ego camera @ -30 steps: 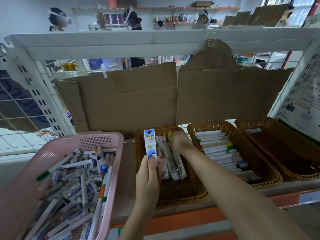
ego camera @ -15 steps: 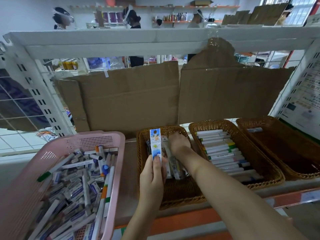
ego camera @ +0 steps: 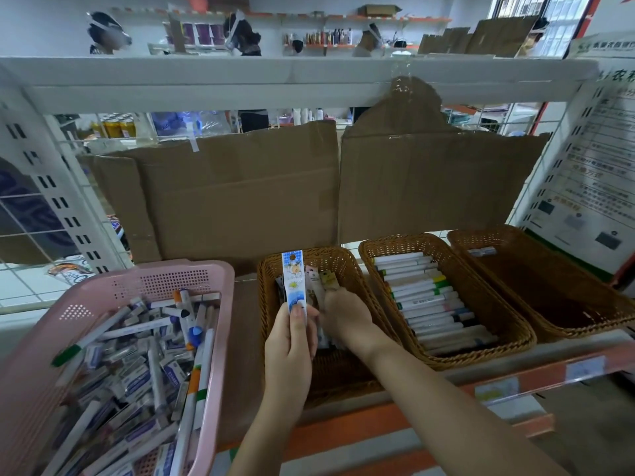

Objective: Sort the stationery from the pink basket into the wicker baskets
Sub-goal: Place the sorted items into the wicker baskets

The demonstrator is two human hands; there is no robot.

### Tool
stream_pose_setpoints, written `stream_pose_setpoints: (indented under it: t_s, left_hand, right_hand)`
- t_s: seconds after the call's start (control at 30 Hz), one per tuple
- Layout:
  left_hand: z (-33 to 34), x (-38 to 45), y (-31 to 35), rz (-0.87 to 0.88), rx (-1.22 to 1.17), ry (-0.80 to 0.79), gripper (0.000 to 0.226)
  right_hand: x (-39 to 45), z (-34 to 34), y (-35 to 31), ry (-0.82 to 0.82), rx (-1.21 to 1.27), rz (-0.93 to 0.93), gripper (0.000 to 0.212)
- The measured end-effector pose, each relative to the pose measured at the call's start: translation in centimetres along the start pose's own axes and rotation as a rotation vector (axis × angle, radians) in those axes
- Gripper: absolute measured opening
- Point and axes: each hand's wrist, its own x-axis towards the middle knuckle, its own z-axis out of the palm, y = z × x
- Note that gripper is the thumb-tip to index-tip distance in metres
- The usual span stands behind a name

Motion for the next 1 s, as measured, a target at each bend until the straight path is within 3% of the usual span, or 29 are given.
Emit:
stream_pose_setpoints:
  t_s: [0.23,0.37,0.47,0.53,0.77,0.87,1.0]
  left_hand:
    - [0.0,-0.1,0.3,0.022,-0.005,-0.007,0.034]
    - [-0.2,-0.2,0.3,0.017,-0.010,-0.013,0.033]
    - [-0.3,-0.2,0.2,0.020,-0.008,-0.010,0.033]
    - [-0.3,-0.2,0.2,0.037,-0.005,-0.009,0.033]
    - [-0.2,-0.2,0.1,0.060,-0.006,0.004,0.035]
    - [0.0,-0.1,0.1,0.063,-0.002,0.029,0.034]
    - [0.1,0.3,0.2,0.094,-0.019,0.079,0.034]
  right_hand:
    - [0.3,-0.7,-0.3,0.031,-0.123,0.010,0.017]
    - [1.0,-1.8,1.1,0.024,0.083,0.078,0.032]
    - [1.5,-2.4,1.8,-0.012,0.254,0.137,0.021]
    - [1.3,-2.2,1.7,-0.012,0.288,0.119,0.025]
    - [0.4,-1.9,0.6,0.089,-0.064,0.008,0.018]
    - [-1.5,-3.4,1.2,0.057,0.207,-0.100,0.021]
    - [-6.8,-4.7,1.9,-0.290,0.786,-0.225,0.020]
